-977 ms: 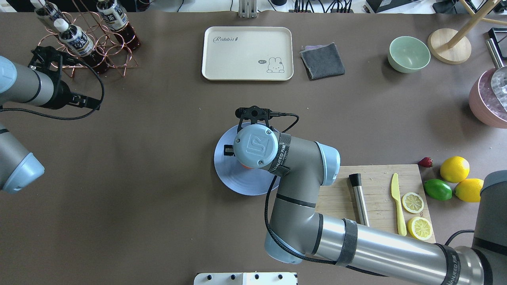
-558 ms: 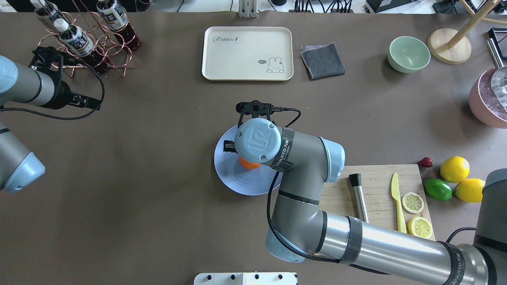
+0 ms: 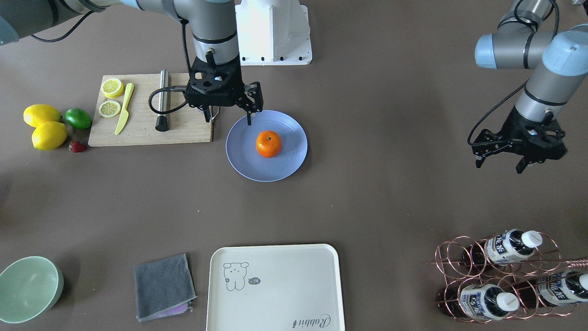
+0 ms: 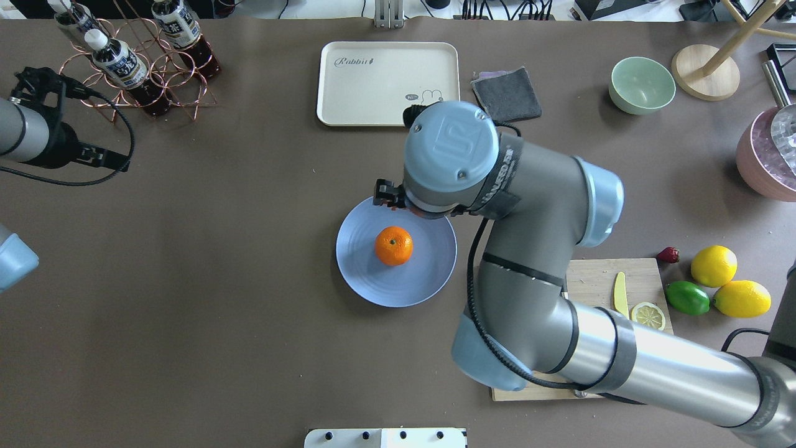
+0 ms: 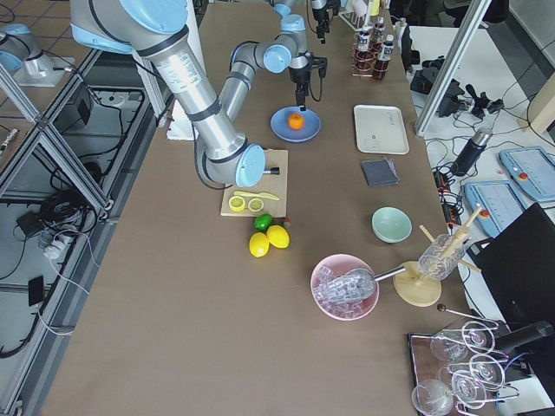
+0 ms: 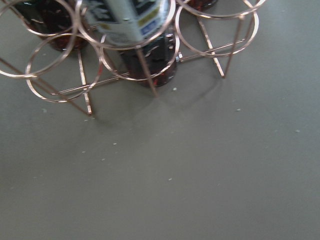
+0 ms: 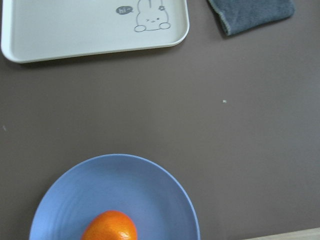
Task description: Pick orange to plate
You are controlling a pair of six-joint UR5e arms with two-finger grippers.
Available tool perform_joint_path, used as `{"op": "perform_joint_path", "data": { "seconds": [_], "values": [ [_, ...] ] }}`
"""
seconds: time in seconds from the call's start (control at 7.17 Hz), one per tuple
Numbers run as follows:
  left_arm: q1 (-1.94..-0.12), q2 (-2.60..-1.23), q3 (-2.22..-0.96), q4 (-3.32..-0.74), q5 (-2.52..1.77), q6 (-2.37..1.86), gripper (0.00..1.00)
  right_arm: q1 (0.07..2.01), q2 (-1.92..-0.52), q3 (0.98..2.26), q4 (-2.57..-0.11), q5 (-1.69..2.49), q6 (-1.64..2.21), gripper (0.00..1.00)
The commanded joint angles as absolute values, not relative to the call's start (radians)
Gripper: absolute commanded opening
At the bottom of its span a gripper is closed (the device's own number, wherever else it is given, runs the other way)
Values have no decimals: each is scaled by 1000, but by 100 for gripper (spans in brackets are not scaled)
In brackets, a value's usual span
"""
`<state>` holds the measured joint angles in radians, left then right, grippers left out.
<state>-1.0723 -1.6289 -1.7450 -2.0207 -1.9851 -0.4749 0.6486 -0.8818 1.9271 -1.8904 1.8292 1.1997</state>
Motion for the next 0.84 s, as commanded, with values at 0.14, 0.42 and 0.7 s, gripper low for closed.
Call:
{"op": "perform_joint_path", "data": {
  "seconds": [0.14, 0.42, 0.7],
  "values": [
    [-1442, -1562, -1753, -1788, -2112, 72, 98, 1059, -1231, 2049, -1919, 2150, 588, 100],
    [-1526, -1539, -1737, -1723, -2216, 120, 98, 1354, -1446, 2014, -1919, 2319, 250, 100],
    [-1526, -1502, -1721, -1727, -2226, 121, 98, 1567, -1502, 1875, -1919, 2338, -18, 100]
  ]
}}
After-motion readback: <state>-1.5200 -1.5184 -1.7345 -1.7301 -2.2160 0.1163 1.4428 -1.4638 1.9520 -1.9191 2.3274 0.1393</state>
